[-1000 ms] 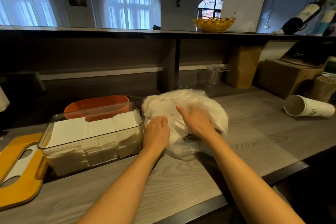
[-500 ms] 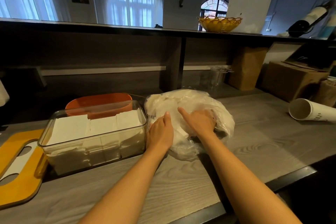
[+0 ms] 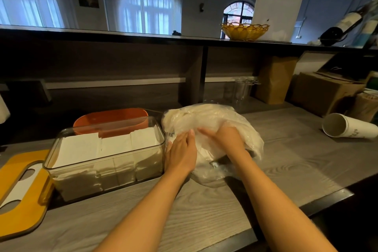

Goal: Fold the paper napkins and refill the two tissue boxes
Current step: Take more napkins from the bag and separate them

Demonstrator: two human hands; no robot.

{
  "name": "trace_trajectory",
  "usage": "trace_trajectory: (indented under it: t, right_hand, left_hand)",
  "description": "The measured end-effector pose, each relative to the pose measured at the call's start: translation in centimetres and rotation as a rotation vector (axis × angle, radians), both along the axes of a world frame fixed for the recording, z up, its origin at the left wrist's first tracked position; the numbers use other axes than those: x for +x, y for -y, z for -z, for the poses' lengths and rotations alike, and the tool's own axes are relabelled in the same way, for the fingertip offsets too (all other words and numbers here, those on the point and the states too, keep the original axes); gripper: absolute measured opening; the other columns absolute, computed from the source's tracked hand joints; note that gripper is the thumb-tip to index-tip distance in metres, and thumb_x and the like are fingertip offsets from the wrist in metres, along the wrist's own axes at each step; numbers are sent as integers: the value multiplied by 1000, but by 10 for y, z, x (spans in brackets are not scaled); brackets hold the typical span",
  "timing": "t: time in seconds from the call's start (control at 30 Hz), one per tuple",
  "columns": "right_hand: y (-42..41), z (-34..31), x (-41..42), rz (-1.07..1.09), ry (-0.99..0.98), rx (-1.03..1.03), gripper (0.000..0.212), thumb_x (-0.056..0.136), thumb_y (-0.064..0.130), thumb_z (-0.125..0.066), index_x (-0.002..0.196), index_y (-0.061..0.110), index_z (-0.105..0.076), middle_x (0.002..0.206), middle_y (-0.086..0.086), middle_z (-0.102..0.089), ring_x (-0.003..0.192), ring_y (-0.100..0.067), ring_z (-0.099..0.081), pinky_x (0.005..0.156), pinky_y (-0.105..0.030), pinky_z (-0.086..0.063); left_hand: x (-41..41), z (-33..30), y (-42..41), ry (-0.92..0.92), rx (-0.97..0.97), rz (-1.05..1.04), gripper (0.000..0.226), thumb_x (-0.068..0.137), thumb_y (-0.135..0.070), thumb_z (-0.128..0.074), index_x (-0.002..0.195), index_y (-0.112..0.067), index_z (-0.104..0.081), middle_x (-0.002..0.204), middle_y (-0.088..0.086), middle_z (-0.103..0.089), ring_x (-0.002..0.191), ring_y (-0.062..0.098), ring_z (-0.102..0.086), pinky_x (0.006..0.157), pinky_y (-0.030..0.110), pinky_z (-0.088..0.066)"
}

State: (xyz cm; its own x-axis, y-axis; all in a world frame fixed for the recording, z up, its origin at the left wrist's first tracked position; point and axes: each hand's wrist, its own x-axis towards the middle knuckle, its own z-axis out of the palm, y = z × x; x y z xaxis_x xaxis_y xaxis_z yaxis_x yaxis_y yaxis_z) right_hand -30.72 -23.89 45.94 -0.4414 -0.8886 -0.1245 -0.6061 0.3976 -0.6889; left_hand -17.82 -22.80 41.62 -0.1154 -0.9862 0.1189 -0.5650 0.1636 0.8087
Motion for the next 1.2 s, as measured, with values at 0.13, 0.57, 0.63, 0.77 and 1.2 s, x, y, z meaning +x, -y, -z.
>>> trace_trajectory:
  t: [0.13,0.57,0.63,0.77,1.2]
  right_hand:
    - [-5,-15,-5,-42,-35,67,87,83,64,-67,144,7,-43,138,-19,-54,124,-37,-53,97,-45,-46]
    - [-52,-45,-11,-232,206,-277,29,84,48,-73,88,18,-73,72,2,-72,59,-11,-64,53,-24,-47]
    - [-50,-55,-9,-238,297,-351,25,85,45,-74,82,20,-71,64,7,-69,54,-7,-61,51,-22,-45]
    - [-27,-65,8,-205,315,-537,18,89,43,-70,84,26,-64,76,9,-66,68,-8,-63,53,-18,-47]
    - [22,-12,22,-135,581,-511,17,94,43,-63,94,25,-62,85,3,-69,70,-8,-65,53,-19,-49]
  left_hand:
    - [1,3,1,-29,0,18,56,109,-46,-11,158,-25,-28,165,-3,-25,153,15,-15,126,39,-4]
    - [5,6,1,-396,-77,-88,55,108,-47,-18,141,-22,-55,151,2,-47,140,20,-38,114,33,-28]
    - [3,2,-4,-524,-140,-76,49,106,-48,-25,125,-24,-63,137,-1,-58,131,17,-48,113,33,-34]
    - [-2,2,-2,-893,7,-84,74,86,-75,-40,122,-16,-65,121,9,-68,116,24,-62,106,45,-48]
    - [-2,-1,19,-1424,455,-5,56,98,-61,-43,121,-18,-71,106,12,-76,101,30,-68,83,41,-54]
